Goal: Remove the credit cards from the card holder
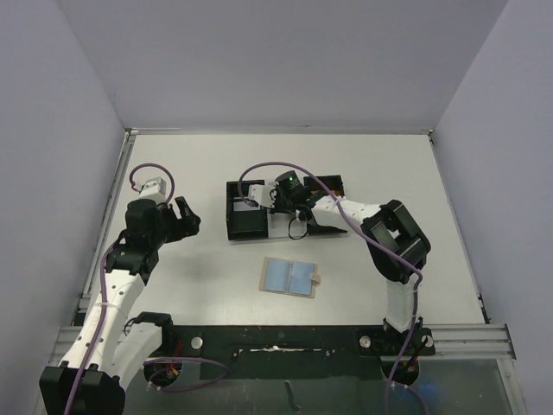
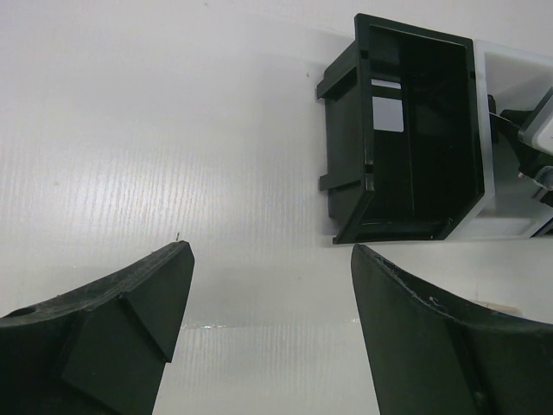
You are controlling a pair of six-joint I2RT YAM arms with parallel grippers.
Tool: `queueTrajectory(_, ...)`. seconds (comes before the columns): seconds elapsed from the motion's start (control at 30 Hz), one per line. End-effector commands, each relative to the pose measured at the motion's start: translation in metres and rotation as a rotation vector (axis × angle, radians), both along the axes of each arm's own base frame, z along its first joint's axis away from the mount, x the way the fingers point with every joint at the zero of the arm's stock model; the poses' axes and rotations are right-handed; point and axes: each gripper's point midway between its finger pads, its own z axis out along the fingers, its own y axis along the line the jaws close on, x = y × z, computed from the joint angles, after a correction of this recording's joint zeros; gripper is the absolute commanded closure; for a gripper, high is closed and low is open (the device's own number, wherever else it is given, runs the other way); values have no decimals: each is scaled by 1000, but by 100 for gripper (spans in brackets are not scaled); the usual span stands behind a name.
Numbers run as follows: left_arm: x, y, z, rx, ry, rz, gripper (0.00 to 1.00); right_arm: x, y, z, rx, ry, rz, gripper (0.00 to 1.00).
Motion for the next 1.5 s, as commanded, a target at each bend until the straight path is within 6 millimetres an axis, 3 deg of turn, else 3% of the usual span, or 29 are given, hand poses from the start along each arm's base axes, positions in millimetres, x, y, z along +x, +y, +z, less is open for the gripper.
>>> queueTrajectory(0.0, 8, 0, 12, 8, -51, -10, 26, 16, 6, 20, 4, -54, 14, 86)
queueTrajectory(0.17, 8, 0, 9, 9, -40, -13, 26, 12, 4, 11, -19, -24, 18, 74)
queueTrajectory(0.5, 8, -2, 3, 6, -15, -22, 25, 15, -6, 5, -48, -17, -10, 64)
queueTrajectory(1.0, 9, -4, -6, 4, 18, -32, 26, 24, -3, 11, -5, -65, -82, 58)
queueTrajectory(1.13, 9, -4, -6, 3, 22, -34, 26, 23, 1, 32, 60, -95, -103, 56)
queueTrajectory(1.33, 9, -5, -5, 1, 18, -37, 26, 19, 11, 95, 216, -249, -169, 52)
queueTrajectory(1.47, 9, -4, -4, 2, 13, -35, 26, -7, 12, 134, 346, -417, -265, 48)
